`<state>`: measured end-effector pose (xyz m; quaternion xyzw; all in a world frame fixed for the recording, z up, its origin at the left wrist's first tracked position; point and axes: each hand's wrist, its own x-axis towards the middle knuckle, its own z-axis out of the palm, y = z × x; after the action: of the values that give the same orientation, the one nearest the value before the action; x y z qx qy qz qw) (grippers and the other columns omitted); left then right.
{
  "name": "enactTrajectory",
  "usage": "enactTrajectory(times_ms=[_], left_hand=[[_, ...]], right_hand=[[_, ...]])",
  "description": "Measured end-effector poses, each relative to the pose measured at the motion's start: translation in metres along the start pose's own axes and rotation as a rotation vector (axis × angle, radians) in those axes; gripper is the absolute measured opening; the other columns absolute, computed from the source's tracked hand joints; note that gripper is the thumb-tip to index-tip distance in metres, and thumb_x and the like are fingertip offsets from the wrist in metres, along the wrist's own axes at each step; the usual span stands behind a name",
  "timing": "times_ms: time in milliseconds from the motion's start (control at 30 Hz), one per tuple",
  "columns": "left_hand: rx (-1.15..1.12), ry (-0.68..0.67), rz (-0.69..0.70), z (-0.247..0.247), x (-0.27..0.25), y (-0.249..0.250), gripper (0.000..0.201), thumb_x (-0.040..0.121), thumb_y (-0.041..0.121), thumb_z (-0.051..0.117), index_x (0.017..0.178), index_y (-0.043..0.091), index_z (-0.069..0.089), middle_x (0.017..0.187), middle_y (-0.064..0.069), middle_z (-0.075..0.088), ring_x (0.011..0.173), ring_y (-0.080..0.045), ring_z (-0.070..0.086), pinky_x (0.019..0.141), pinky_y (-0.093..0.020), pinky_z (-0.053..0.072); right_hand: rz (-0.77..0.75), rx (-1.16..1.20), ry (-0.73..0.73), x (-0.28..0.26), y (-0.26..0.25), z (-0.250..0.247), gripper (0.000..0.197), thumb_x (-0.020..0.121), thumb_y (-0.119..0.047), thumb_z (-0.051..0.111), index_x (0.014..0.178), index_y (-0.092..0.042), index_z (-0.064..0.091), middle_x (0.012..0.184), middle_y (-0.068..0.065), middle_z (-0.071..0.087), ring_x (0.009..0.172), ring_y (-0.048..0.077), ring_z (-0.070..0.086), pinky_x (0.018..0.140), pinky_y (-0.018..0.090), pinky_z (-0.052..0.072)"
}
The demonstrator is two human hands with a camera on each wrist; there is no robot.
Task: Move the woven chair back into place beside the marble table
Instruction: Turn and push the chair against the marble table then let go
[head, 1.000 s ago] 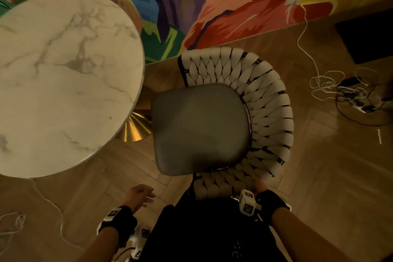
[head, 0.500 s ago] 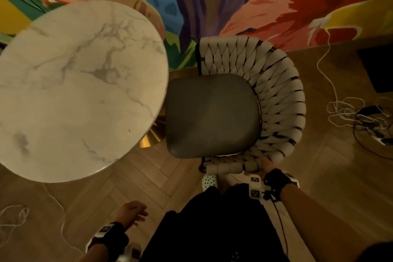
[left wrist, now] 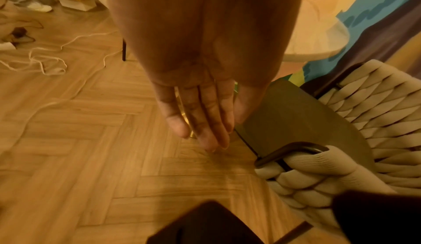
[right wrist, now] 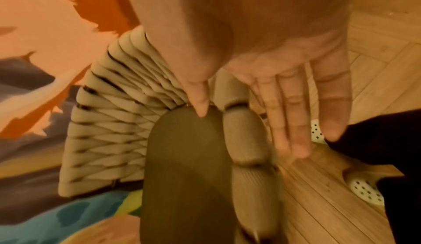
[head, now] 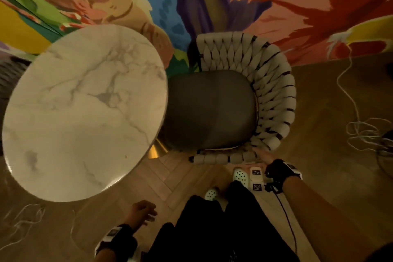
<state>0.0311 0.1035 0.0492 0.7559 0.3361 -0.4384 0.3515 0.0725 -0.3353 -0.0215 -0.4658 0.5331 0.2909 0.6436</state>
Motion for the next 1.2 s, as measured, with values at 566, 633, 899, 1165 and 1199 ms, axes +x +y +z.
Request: enactTrajectory(times_ms=[566,633,899,1165,1199], left_hand=[[0.646,-0.203,0.484,0.11,0.096,0.148,0.065,0.081,0.015,0.064,0.141,0.014,0.039,0.144,-0.014,0.044,0.129,-0.031,0.046,0.107,-0.039,0.041],[0.59,-0.167,0.483,0.111,0.092,0.149,0.049,0.09,0.021,0.053,0.138,0.016,0.043,0.14,-0.014,0.048,0.124,-0.031,0.05,0.105,-0.041,0.043],[0.695,-0.151,0.4,0.098,0.069,0.162,0.046,0.097,0.018,0.042,0.142,0.009,0.038,0.146,-0.016,0.04,0.13,-0.033,0.043,0.107,-0.038,0.036],[0.568,-0.133,0.406,0.085,0.058,0.156,0.057,0.091,0.011,0.055,0.143,0.01,0.033,0.149,-0.015,0.039,0.131,-0.029,0.045,0.106,-0.032,0.037],[0.578,-0.127,0.409,0.087,0.055,0.157,0.055,0.091,0.01,0.054,0.143,0.009,0.034,0.148,-0.015,0.04,0.131,-0.029,0.045,0.106,-0.031,0.036]], right_hand=[[-0.18,0.005,0.084,0.003,-0.153,-0.069,0.055,0.079,-0.028,0.06,0.132,-0.016,0.053,0.132,0.018,0.06,0.119,0.041,0.057,0.096,0.058,0.049],[-0.164,0.048,0.067,0.016,-0.15,-0.073,0.058,0.075,-0.03,0.064,0.131,-0.017,0.055,0.133,0.017,0.06,0.119,0.04,0.058,0.1,0.06,0.044],[-0.141,0.164,0.07,-0.022,-0.14,-0.043,0.022,0.088,-0.019,0.05,0.1,-0.005,0.061,0.065,0.009,0.07,0.062,0.02,0.064,0.054,0.027,0.056],[-0.153,-0.081,0.255,0.028,-0.092,-0.062,0.007,0.086,-0.02,0.058,0.088,-0.015,0.061,0.103,0.011,0.055,0.075,0.02,0.053,0.065,0.033,0.045],[-0.12,-0.094,0.27,0.033,-0.083,-0.065,0.013,0.086,-0.02,0.058,0.095,-0.011,0.061,0.105,0.012,0.054,0.082,0.024,0.052,0.064,0.035,0.045]])
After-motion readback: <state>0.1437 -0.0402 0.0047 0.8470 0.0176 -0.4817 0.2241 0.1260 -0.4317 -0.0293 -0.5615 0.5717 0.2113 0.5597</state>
